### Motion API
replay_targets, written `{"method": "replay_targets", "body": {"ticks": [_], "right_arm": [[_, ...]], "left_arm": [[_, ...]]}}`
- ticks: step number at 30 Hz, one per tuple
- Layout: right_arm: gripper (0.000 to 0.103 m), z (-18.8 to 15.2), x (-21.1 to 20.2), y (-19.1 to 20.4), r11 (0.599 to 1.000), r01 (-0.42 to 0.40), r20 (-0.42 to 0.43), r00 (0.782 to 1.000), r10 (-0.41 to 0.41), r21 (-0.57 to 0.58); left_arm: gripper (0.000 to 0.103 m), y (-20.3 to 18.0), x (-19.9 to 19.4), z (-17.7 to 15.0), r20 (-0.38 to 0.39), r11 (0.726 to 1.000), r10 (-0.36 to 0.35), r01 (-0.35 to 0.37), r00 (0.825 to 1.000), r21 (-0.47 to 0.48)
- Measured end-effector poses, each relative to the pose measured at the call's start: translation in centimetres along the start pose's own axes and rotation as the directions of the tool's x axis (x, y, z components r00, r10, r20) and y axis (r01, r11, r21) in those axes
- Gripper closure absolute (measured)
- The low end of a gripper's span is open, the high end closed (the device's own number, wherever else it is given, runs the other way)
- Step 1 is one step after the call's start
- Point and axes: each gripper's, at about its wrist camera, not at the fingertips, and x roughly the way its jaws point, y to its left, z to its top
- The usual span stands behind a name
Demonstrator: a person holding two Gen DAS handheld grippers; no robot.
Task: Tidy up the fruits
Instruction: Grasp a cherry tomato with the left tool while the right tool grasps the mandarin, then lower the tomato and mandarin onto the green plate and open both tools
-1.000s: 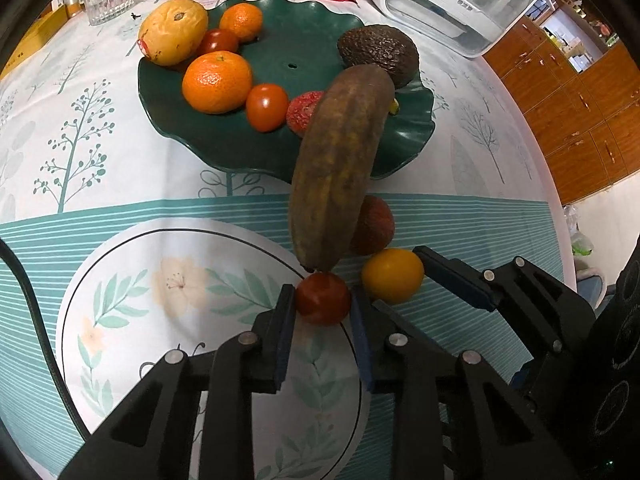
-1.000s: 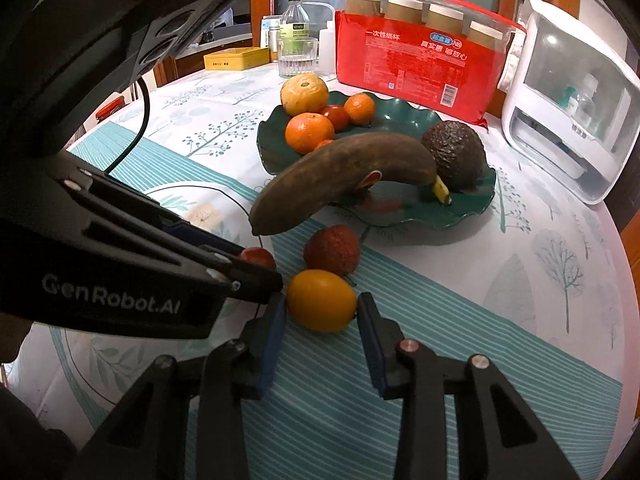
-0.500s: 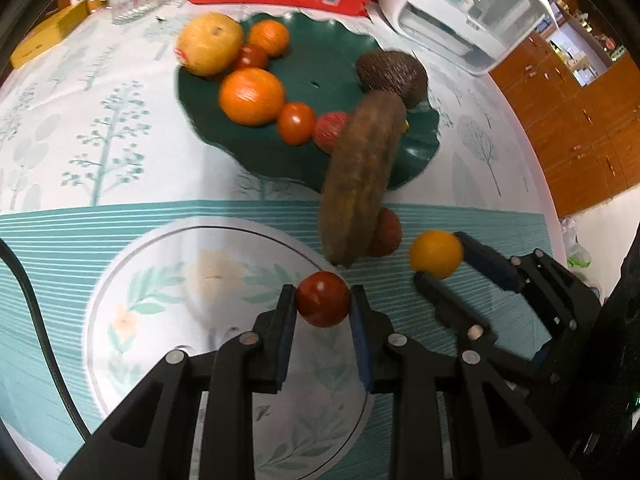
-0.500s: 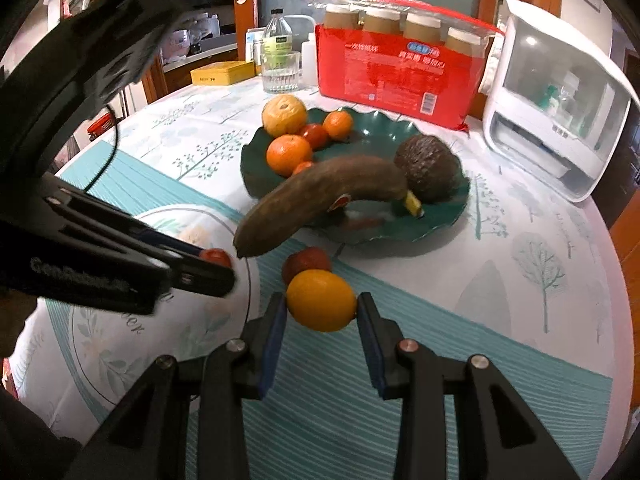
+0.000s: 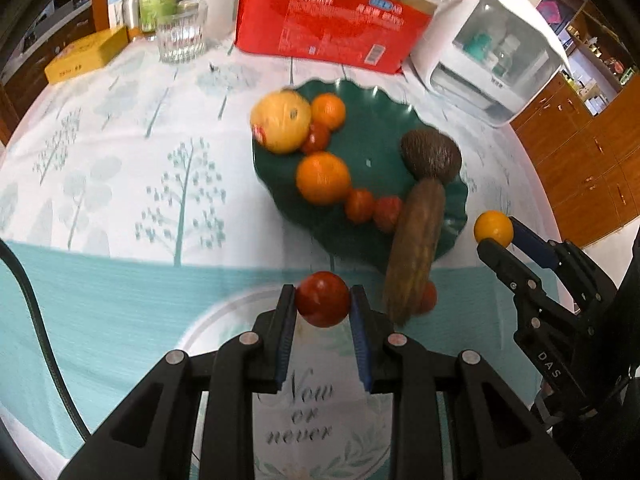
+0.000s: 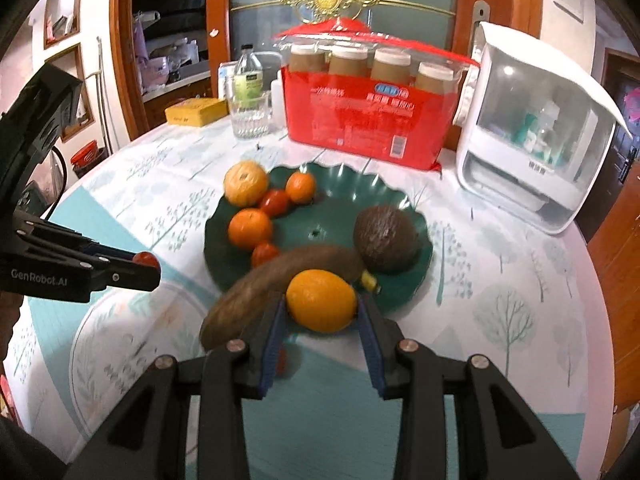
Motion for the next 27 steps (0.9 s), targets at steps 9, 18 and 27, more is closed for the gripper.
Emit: {"method": "replay_targets", "body": {"ticks": [9, 18, 27], "right_arm": [[0.067, 2.9, 1.6, -0.8, 0.999, 0.026, 0.029, 0.999, -0.027, 0.027], [0.067, 4.1, 3.5, -0.9, 0.996, 0.019, 0.017, 1.000, -0.020, 0.082], [0.066, 4.8, 5.6, -1.1, 0.995, 0.040, -0.013, 0.999, -0.039, 0.092]], "left_arm": [[0.078, -0.9, -0.2, 6.2, 0.091, 0.998, -0.011, 0.005, 0.996, 0.057], [0.078, -1.8, 1.3, 11.2, 0.132, 0.996, -0.032, 0.021, 0.991, 0.090], [0.078, -2.5, 4.9, 11.6, 0.059, 0.993, -0.080, 0.075, 0.995, 0.086]]}}
